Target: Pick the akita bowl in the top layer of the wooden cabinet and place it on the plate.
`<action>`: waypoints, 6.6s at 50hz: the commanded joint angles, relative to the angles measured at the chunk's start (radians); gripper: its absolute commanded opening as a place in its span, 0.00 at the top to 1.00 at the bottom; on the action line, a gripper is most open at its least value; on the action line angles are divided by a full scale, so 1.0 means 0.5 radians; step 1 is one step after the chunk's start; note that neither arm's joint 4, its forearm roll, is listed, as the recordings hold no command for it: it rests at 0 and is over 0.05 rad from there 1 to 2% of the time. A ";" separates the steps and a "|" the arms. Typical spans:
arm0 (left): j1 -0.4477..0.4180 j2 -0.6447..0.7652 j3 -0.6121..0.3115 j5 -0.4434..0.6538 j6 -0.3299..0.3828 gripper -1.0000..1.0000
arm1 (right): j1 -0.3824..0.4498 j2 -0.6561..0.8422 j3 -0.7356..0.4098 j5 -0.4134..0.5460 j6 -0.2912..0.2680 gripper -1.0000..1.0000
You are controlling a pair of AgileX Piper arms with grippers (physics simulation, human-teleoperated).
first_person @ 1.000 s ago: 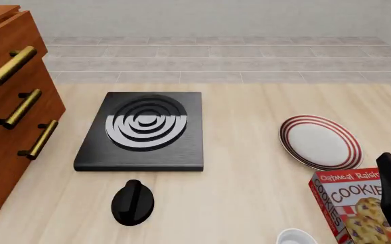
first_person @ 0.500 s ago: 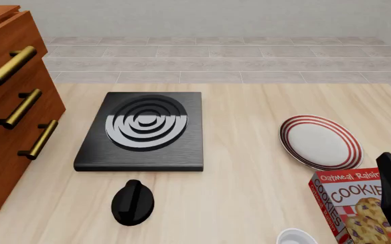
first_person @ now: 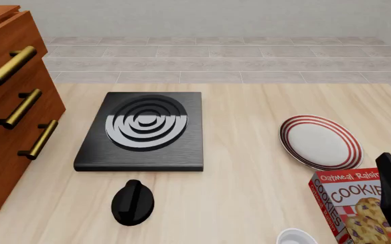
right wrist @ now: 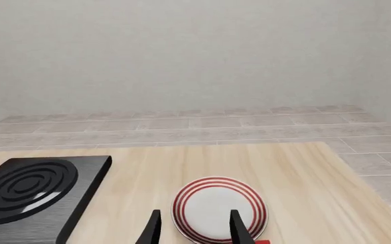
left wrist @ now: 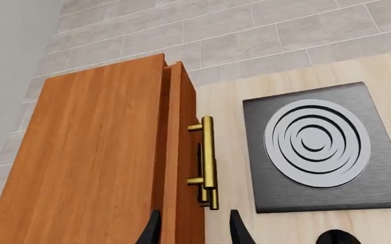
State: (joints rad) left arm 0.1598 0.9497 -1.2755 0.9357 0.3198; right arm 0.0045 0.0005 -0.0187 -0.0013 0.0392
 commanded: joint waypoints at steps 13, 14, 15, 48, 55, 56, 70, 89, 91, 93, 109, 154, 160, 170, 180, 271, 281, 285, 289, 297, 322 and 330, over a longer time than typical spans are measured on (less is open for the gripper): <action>0.084 0.043 0.134 -0.095 0.092 0.00 | -0.001 0.000 0.001 0.002 0.001 0.00; 0.085 0.045 0.142 -0.102 0.092 0.00 | -0.002 0.000 0.000 0.001 0.001 0.00; 0.089 0.045 0.152 -0.110 0.098 0.00 | -0.001 0.000 0.000 0.001 0.000 0.00; 0.180 0.068 0.340 -0.245 0.118 0.00 | -0.001 0.000 0.000 0.006 0.003 0.00; 0.201 0.088 0.387 -0.292 0.124 0.00 | -0.001 0.000 0.001 0.006 0.004 0.00; 0.205 0.091 0.394 -0.300 0.126 0.00 | -0.002 0.000 0.001 0.007 0.003 0.00; 0.222 0.124 0.493 -0.377 0.136 0.00 | -0.003 0.000 0.001 0.005 0.006 0.00; 0.261 0.164 0.619 -0.471 0.144 0.00 | -0.008 0.000 -0.001 0.004 0.014 0.00; 0.269 0.178 0.634 -0.483 0.158 0.00 | -0.008 0.000 -0.001 0.005 0.015 0.00; 0.265 0.185 0.641 -0.486 0.159 0.00 | -0.008 0.000 -0.001 0.005 0.016 0.00; 0.023 0.248 0.608 -0.390 -0.063 0.00 | -0.010 0.000 -0.001 0.005 0.017 0.00; -0.416 0.225 0.532 -0.229 -0.338 0.00 | -0.019 0.000 -0.001 -0.008 0.037 0.00; -0.468 0.229 0.531 -0.233 -0.359 0.00 | -0.021 0.000 -0.002 -0.010 0.038 0.00; -0.551 0.237 0.520 -0.225 -0.407 0.00 | -0.021 0.000 -0.003 -0.011 0.039 0.00; -0.639 0.250 0.489 -0.207 -0.467 0.00 | -0.021 0.000 -0.005 -0.010 0.039 0.00; -0.998 0.335 -0.022 0.044 -0.575 0.00 | -0.023 0.000 -0.009 -0.010 0.037 0.00; -0.951 0.387 -0.110 0.075 -0.531 0.00 | -0.020 0.000 -0.010 -0.008 0.033 0.00; -0.922 0.414 -0.156 0.094 -0.502 0.00 | -0.020 0.000 -0.009 -0.009 0.032 0.00; -0.877 0.434 -0.179 0.105 -0.452 0.00 | -0.022 0.000 -0.009 -0.010 0.032 0.00; -0.735 0.493 -0.312 0.179 -0.305 0.00 | -0.018 0.000 -0.009 -0.008 0.030 0.00; -0.589 0.621 -0.620 0.364 -0.244 0.00 | -0.026 0.001 -0.016 -0.010 0.016 0.00; -0.440 0.685 -0.666 0.374 -0.104 0.00 | -0.026 0.002 -0.018 -0.011 0.016 0.00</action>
State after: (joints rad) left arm -0.1178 1.2600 -1.5722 1.1051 0.2156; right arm -0.0084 0.0012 -0.0268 -0.0064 0.0480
